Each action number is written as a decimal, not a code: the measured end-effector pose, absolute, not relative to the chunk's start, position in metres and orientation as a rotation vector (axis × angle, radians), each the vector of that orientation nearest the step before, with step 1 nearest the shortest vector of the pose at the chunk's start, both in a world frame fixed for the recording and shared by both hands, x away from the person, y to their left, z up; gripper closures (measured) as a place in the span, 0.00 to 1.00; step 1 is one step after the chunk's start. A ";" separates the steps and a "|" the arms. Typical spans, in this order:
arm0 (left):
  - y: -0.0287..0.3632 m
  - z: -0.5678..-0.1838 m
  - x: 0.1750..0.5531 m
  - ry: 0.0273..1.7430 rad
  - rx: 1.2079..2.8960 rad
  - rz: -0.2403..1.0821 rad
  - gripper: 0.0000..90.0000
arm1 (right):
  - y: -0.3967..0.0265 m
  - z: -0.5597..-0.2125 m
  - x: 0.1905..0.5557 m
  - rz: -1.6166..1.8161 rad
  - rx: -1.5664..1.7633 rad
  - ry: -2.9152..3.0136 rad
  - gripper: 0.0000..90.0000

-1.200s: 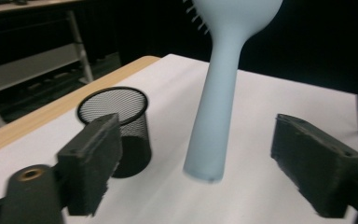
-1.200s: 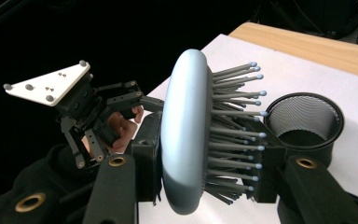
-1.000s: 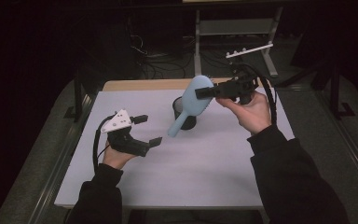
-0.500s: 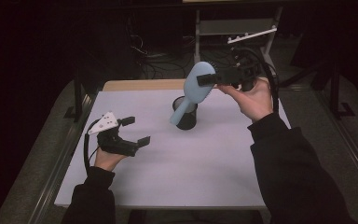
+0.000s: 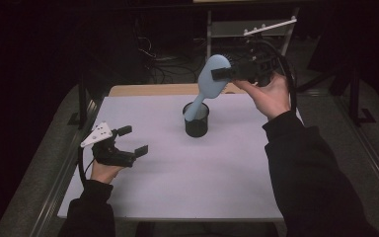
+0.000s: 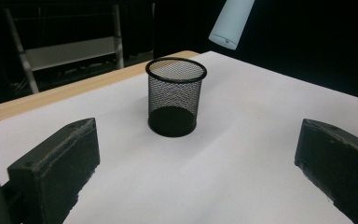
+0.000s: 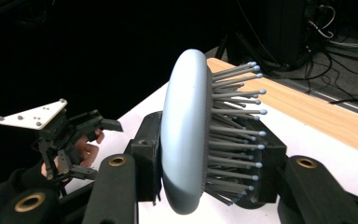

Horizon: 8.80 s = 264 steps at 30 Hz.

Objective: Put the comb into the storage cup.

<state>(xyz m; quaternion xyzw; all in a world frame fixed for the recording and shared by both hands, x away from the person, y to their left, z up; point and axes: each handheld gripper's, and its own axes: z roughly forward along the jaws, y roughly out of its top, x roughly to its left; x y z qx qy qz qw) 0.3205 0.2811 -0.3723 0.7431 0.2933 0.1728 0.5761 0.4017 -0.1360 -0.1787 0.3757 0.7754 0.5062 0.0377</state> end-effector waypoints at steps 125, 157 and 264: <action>0.343 -0.412 0.306 0.816 1.647 0.541 0.00 | -0.120 -0.306 0.489 1.417 1.480 2.344 0.60; 0.342 -0.413 0.307 0.827 1.664 0.539 0.00 | -0.148 -0.318 0.491 1.459 1.581 2.334 0.50; 0.341 -0.419 0.313 0.858 1.698 0.521 0.00 | -0.247 -0.379 0.393 1.422 1.346 2.325 0.00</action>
